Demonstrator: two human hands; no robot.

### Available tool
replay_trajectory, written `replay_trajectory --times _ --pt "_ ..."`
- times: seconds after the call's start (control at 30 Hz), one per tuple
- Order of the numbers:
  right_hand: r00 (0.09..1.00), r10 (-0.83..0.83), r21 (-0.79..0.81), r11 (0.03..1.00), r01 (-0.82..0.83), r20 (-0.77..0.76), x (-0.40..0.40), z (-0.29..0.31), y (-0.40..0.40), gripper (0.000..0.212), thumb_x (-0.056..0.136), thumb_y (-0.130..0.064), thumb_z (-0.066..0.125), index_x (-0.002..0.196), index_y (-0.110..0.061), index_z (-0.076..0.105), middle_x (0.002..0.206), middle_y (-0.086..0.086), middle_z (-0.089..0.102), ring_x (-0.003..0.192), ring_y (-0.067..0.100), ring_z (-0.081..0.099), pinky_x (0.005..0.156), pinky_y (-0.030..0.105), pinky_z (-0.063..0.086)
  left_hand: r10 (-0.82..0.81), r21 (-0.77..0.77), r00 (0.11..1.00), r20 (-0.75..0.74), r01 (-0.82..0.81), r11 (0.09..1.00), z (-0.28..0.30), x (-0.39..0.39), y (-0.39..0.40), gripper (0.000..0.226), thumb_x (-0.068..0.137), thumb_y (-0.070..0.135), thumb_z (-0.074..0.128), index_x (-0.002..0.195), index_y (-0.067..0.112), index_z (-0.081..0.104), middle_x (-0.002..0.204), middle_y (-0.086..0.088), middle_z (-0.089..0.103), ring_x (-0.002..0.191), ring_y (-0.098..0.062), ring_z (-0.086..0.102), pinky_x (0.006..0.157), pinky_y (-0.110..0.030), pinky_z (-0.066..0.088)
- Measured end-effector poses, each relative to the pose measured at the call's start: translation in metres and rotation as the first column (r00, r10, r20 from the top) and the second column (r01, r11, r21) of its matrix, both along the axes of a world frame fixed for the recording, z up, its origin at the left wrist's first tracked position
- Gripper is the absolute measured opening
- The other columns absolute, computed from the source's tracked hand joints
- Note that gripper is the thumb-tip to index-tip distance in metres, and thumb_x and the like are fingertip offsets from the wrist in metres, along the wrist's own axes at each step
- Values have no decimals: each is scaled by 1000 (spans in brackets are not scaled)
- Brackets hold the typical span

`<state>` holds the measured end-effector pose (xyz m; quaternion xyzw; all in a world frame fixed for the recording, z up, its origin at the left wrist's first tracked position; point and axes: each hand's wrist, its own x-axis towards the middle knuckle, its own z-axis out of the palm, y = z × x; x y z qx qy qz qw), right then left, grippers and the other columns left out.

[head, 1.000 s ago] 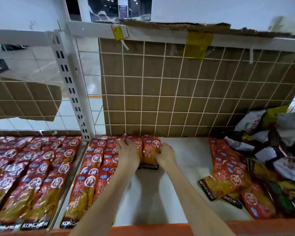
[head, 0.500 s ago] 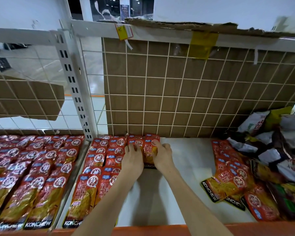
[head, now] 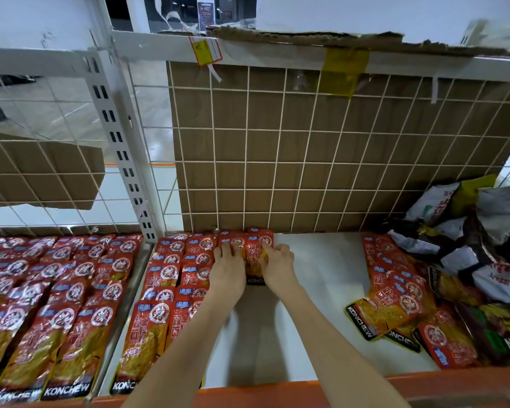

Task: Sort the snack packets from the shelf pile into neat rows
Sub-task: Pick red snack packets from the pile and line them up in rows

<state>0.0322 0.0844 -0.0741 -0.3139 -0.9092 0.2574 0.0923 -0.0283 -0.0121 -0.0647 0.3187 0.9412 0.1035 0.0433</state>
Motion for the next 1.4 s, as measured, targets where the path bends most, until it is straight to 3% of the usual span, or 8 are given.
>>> replay_trajectory --times 0.3,0.43,0.63,0.73,0.93,1.13,1.3,1.4 --pt "997 17 -37 999 -14 74 1 9 -4 46 101 -17 38 146 -16 29 137 17 31 123 32 34 103 32 33 -60 -93 998 0 60 994 7 -14 3 48 97 17 44 140 2 30 142 -18 35 131 -34 31 107 -38 32" --pt "999 19 -168 986 -23 -29 26 24 5 37 98 -16 44 134 -9 49 133 15 44 123 25 41 101 25 32 -110 -69 993 -40 107 992 21 -14 8 42 97 28 44 131 3 44 132 -17 44 126 -31 39 105 -37 33" --pt "955 -229 -171 965 197 -192 130 37 37 28 96 -12 49 123 -10 58 116 3 55 102 15 54 84 16 38 -366 139 926 92 352 926 31 57 62 41 92 36 51 123 8 55 123 -12 55 117 -28 50 96 -34 41" --pt "887 -393 -82 919 385 -240 188 41 55 19 94 -10 53 109 -8 64 101 6 63 96 22 59 77 20 40 -485 171 863 141 461 871 36 104 92 42 91 36 54 122 9 56 123 -12 57 117 -28 51 93 -34 42" --pt "761 -645 74 764 641 69 266 36 78 16 92 -11 49 95 -5 63 100 14 65 98 31 61 78 32 44 -620 77 776 117 615 785 28 163 130 47 91 33 54 128 9 41 125 -15 48 114 -33 50 93 -39 41" --pt "842 -423 57 901 430 336 293 41 95 45 95 -6 39 136 -21 48 131 14 42 119 32 48 100 34 40 -623 45 775 106 622 782 15 176 143 54 91 17 50 139 4 28 130 -22 41 117 -38 46 96 -42 41" --pt "775 -400 81 906 416 489 289 38 106 39 95 -5 38 131 -14 50 138 14 33 111 31 52 92 34 45 -582 64 800 146 580 812 18 175 149 53 90 18 53 135 1 32 132 -23 42 120 -38 43 98 -43 39" --pt "760 -443 94 885 457 475 285 30 100 50 94 2 36 139 -18 43 144 12 25 120 33 44 100 38 42 -566 109 805 180 555 824 16 176 146 58 90 23 57 136 1 31 134 -22 38 121 -38 40 99 -45 39"
